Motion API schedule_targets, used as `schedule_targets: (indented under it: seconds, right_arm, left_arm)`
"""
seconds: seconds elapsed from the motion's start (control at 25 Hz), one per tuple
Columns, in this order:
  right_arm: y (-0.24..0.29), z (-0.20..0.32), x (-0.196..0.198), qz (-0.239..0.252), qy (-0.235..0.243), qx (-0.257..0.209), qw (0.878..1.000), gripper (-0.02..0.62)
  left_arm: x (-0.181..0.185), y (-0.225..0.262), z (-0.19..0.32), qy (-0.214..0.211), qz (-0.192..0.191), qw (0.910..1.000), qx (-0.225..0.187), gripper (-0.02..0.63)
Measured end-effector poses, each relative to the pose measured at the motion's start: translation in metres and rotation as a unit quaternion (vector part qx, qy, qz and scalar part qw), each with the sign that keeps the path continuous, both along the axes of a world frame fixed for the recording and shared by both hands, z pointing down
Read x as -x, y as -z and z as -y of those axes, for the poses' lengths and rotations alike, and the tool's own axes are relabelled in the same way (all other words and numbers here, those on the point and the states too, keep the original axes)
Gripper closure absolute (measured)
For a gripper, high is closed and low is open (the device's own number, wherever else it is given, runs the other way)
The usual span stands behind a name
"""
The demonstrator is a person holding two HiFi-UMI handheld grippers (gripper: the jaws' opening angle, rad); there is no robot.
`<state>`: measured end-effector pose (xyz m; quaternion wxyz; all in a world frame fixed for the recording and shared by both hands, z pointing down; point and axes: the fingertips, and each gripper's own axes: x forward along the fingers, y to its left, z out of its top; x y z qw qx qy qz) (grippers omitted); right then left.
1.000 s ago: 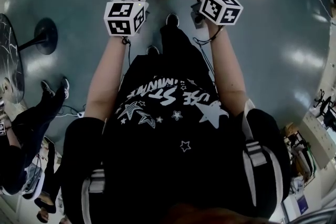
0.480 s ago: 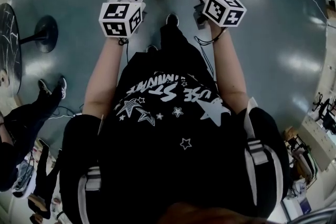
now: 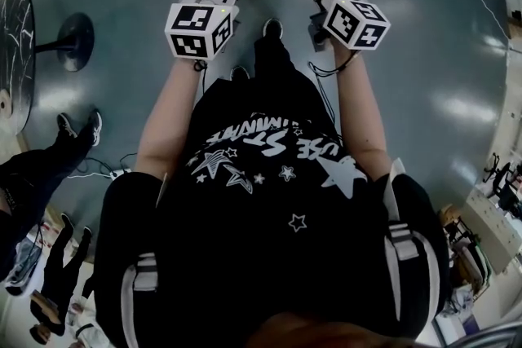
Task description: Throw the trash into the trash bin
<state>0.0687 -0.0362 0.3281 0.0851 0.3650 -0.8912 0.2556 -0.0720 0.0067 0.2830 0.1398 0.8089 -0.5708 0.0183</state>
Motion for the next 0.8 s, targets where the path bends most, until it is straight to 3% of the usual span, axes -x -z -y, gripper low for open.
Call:
schedule_targets:
  seconds: [0.8]
  right_arm:
    - [-0.001,-0.020,-0.004,-0.016,-0.005,-0.008,1.000,0.575]
  left_arm:
    - [-0.004,0.008,-0.014,-0.008,0.001,0.9999,-0.010,0.595]
